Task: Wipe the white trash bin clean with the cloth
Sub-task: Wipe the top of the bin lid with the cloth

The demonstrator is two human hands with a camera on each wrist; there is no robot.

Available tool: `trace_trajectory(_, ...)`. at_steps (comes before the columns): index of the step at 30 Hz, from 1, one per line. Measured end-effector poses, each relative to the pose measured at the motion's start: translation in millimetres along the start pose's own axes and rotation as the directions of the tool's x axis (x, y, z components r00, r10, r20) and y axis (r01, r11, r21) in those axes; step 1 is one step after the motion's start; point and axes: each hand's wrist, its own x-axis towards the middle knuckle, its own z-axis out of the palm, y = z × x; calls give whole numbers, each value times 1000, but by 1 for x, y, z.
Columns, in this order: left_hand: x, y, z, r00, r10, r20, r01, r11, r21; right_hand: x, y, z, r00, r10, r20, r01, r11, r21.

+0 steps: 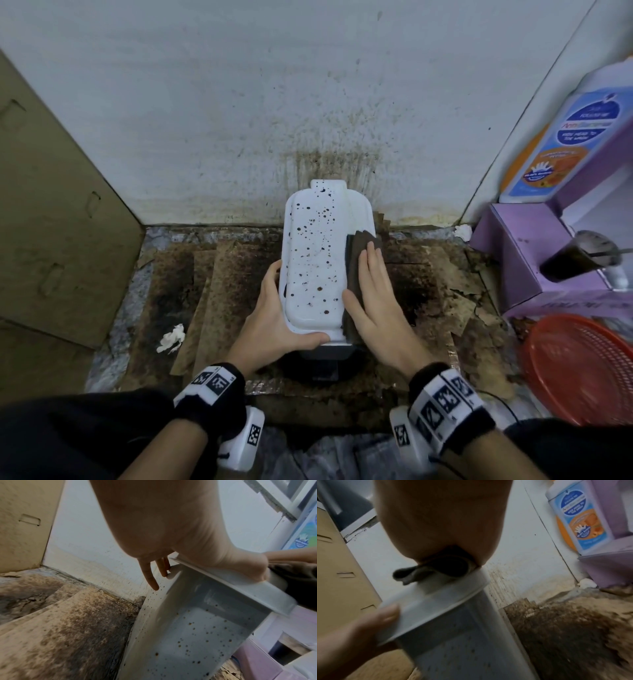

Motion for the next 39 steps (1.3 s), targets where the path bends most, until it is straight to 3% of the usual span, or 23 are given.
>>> trace_trajectory(4,2,-3,2,1000,15,11,-15,999,-33,-29,-8,14,997,17,-79,-11,996,84)
trace_trajectory(9,6,-6,2,999,32,27,-30,997,-76,-25,-10,14,997,19,-68,-12,995,101)
trace_trajectory(15,9,-10,-1,998,20,53,-17,998,-58,24,1,-10,998,27,54,-30,998,50)
trace_trajectory(19,9,-10,-2,999,20,43,-17,998,-66,71,6,-27,997,11,82,-18,996,90)
trace_trajectory(22,9,-11,-2,999,20,42,-17,998,-64,85,13,-29,996,-15,87,13,1000,21)
trace_trajectory(30,7,-13,2,1000,13,23,-11,999,-48,50,10,-11,1000,-22,-3,22,997,-78)
trace_trajectory(36,7,-12,4,1000,21,19,-20,999,-42,-2,3,3,994,-108,11,106,957,-269)
trace_trajectory(39,6,-12,4,1000,16,18,-15,999,-50,-4,3,1,990,-140,21,139,926,-352)
